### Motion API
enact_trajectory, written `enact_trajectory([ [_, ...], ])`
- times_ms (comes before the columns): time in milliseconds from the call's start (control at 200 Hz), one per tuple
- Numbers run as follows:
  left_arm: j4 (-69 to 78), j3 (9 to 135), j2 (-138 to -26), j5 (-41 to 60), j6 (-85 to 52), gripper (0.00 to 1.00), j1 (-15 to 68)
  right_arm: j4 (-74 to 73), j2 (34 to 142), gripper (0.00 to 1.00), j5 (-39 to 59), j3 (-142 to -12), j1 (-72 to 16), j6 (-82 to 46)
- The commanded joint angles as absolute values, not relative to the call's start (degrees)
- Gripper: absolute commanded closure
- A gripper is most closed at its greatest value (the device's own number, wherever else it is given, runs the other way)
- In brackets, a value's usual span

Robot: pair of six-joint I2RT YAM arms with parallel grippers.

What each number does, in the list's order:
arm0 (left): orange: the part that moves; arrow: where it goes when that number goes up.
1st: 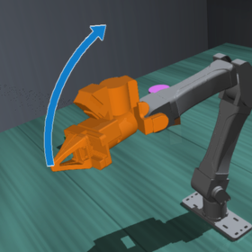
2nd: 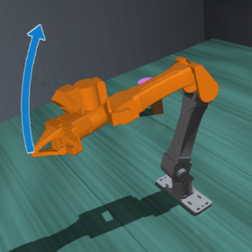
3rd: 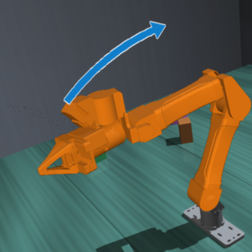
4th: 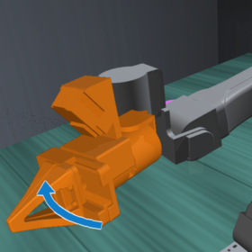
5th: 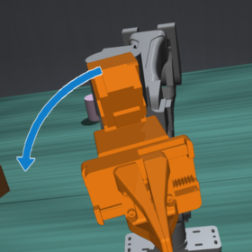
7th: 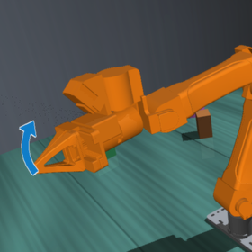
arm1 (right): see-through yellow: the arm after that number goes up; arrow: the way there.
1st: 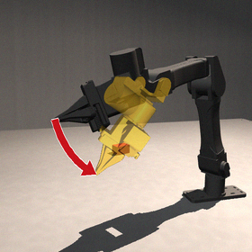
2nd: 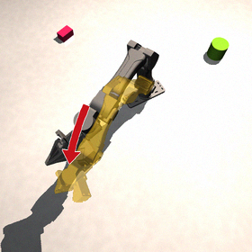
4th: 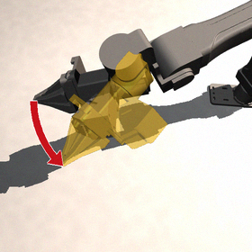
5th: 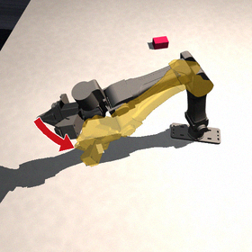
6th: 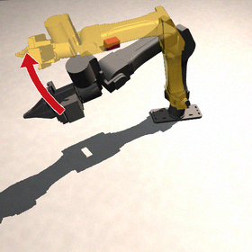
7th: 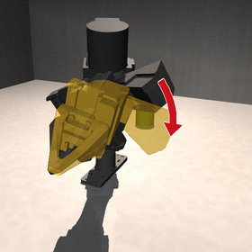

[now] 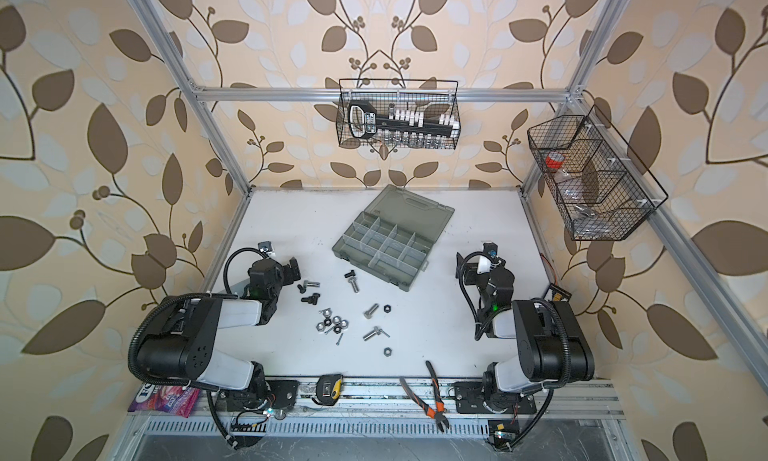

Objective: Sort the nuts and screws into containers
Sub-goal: 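Raise both arms and move the right gripper over the scattered bolts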

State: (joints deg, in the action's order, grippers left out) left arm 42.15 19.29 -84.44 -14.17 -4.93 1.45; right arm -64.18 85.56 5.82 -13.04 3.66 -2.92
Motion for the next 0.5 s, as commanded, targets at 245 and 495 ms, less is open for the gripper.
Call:
enact_trajectory([
  [245, 31.19, 21.98, -68.21, -15.86, -5.74, 0.01, 1.23, -46.49, 82.26, 0.00, 3.70, -22.54, 2.93, -2.48],
  [495, 21.80, 26.36, -57.93, -15.27, -9.18, 0.01, 1.37, -40.84, 76.29, 0.00, -5.26, -24.75, 1.13, -5.01],
])
